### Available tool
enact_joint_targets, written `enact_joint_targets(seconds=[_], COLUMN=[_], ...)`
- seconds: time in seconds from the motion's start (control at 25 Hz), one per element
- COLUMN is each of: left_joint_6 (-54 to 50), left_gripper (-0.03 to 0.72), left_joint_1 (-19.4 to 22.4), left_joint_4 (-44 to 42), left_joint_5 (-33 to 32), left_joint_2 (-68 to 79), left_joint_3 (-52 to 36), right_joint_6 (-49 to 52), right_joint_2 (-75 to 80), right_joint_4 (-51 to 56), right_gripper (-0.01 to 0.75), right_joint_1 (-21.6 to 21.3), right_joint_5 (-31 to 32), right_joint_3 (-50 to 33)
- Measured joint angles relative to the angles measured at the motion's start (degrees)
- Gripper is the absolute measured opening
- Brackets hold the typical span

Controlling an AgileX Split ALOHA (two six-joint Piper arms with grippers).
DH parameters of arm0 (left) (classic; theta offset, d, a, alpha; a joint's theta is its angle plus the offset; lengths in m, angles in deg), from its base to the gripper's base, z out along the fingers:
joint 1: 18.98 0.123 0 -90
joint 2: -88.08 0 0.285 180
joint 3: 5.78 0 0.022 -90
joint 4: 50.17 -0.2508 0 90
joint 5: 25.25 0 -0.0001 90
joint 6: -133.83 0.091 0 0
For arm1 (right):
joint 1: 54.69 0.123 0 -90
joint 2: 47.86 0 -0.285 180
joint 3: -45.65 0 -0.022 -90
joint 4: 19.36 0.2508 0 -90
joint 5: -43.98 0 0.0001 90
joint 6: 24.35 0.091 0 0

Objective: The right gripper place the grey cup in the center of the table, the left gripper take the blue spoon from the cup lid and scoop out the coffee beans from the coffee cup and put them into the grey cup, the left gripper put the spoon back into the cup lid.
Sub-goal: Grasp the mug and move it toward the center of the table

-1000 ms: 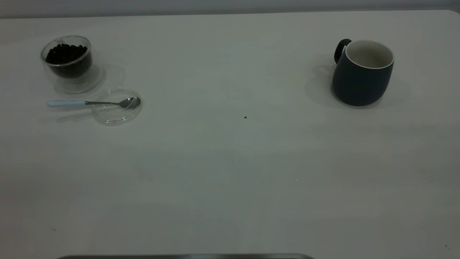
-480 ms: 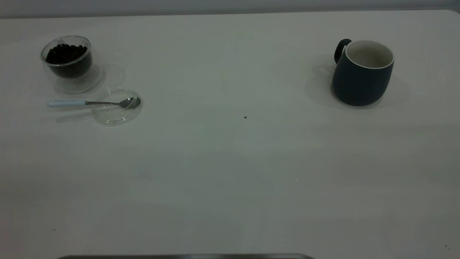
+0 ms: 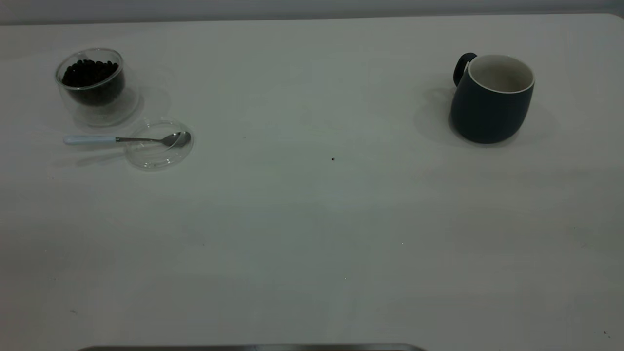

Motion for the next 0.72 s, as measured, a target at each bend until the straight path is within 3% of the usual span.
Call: enact_joint_targets(seconds=[0.72], left_joint_6=[0.00], left_gripper=[0.588], left_joint_1=[0.00], left_joint_4=[0.00], left_joint_5=[0.00], left_joint_2=[0.00], left_joint_3=[0.00], right_joint_6=[-0.05], right_joint_2=[0.00], right_joint_4=[-0.12], right_gripper=[0.462], right_joint_1=[0.00], right_joint_5=[-0.06], right_joint_3=[0.00])
